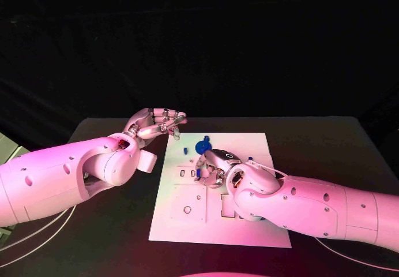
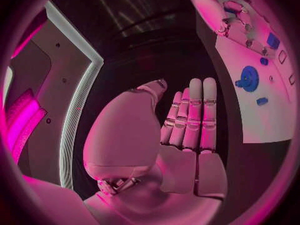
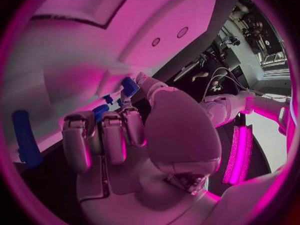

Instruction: Assemble the parts on the task board

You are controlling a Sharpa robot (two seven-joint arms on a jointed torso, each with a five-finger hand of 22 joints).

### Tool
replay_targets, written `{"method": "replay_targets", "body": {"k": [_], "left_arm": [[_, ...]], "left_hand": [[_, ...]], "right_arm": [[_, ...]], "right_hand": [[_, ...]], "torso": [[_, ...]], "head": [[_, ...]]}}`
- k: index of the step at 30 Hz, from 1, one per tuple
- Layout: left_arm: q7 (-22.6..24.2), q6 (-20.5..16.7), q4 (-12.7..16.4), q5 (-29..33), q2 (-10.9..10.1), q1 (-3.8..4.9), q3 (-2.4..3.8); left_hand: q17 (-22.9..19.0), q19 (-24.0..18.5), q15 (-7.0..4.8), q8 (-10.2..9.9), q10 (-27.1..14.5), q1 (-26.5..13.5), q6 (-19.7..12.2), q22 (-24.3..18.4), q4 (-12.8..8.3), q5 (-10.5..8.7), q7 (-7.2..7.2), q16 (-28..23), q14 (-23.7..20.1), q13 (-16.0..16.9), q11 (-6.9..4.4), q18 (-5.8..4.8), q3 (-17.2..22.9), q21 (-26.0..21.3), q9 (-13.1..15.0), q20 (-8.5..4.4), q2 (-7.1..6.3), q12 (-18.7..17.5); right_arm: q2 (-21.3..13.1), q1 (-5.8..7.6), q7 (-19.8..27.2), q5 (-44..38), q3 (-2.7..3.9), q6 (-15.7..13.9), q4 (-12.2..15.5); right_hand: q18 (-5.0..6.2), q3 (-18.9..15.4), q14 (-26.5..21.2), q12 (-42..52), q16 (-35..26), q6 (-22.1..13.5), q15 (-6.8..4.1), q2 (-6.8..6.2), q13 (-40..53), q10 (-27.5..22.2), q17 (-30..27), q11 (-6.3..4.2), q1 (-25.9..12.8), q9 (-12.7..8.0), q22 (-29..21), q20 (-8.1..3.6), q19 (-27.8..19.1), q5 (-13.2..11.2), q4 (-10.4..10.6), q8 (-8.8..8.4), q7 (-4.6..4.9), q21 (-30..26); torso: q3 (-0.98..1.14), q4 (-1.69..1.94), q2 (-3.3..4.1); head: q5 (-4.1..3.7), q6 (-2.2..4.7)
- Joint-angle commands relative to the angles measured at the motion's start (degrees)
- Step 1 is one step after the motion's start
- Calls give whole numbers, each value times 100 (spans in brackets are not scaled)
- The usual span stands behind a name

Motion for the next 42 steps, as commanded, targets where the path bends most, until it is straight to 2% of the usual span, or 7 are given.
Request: {"method": "replay_targets", "body": {"k": [1,14,18,20,22,28,42], "left_arm": [[18,98,7,-3,10,4,4],[-428,92,-126,-461,28,3,0],[-1037,140,-220,-967,31,3,-1],[-1525,292,-299,-1318,44,4,-1],[-1899,427,-344,-1606,55,5,0],[-3223,1100,-510,-2508,160,12,4],[-5020,2383,-970,-4245,868,159,-5]], "left_hand": [[-9,-52,9,-5,7,-57,-16,7,8,-29,-7,22,-26,8,-12,39,36,28,5,3,21,-11],[139,26,-91,23,468,-218,-39,55,61,-49,-95,369,204,231,-141,46,-1,166,34,-67,-31,434],[547,604,-216,327,580,-394,2,749,101,-58,-177,1131,571,1045,-284,-59,-259,764,187,-179,-31,1702],[1749,948,-309,713,-213,-533,-92,1302,158,11,-271,2187,1180,2385,-361,-175,-428,1204,375,-236,124,3562],[2961,1445,-313,1092,-207,-732,8,1954,207,-30,-261,3022,1962,2951,-373,-259,-574,1592,563,-272,115,4535],[4164,2235,-463,1843,307,-1229,58,2980,253,-14,-456,3710,2675,4269,-540,-448,-779,2161,1019,-397,293,6028],[4993,2786,-632,2321,1029,-1825,132,3695,265,-8,-649,4060,3104,5195,-722,-590,-1020,2497,1517,-573,413,6739]], "right_arm": [[-12,-5,119,-16,-1,-31,34],[-398,45,843,309,25,-978,386],[-689,197,1440,967,55,-1134,555],[-905,314,1819,1511,70,-1061,667],[-1059,400,2039,1874,79,-967,745],[-1618,681,2483,2962,99,-742,979],[-2254,1166,2469,3716,141,-764,875]], "right_hand": [[-82,-141,592,-34,19,-50,35,-67,702,-54,1479,-10,-78,-11,1506,47,610,-10,76,-33,1,25],[-70,-1304,578,-96,-5,-253,64,96,620,-111,1425,29,392,-80,1480,68,586,2,644,-107,45,-23],[-3,-1391,550,-160,-54,-270,76,133,567,-170,1322,41,556,-91,1331,82,450,2,663,-129,59,-299],[40,-1416,528,-202,-93,-240,74,157,532,-209,1242,38,656,-86,1235,84,361,1,655,-114,54,-482],[89,-1428,514,-311,-119,-246,74,180,448,-302,1194,41,737,-88,1124,85,257,0,650,-115,57,-693],[116,-1425,501,-379,-144,-186,67,217,393,-370,1151,31,839,-69,1059,82,197,-1,633,-60,44,-821],[122,-1419,488,-389,-170,-165,62,238,384,-378,1103,25,857,-61,1043,79,184,-2,631,-38,38,-852]], "torso": [[2,1,2],[-7,-10,-18],[-8,-19,-28],[-20,-22,-53],[-25,-30,-71],[-48,-48,-123],[-43,-77,-193]], "head": [[-3,-6],[4,14],[17,38],[20,36],[26,31],[46,24],[68,-33]]}}
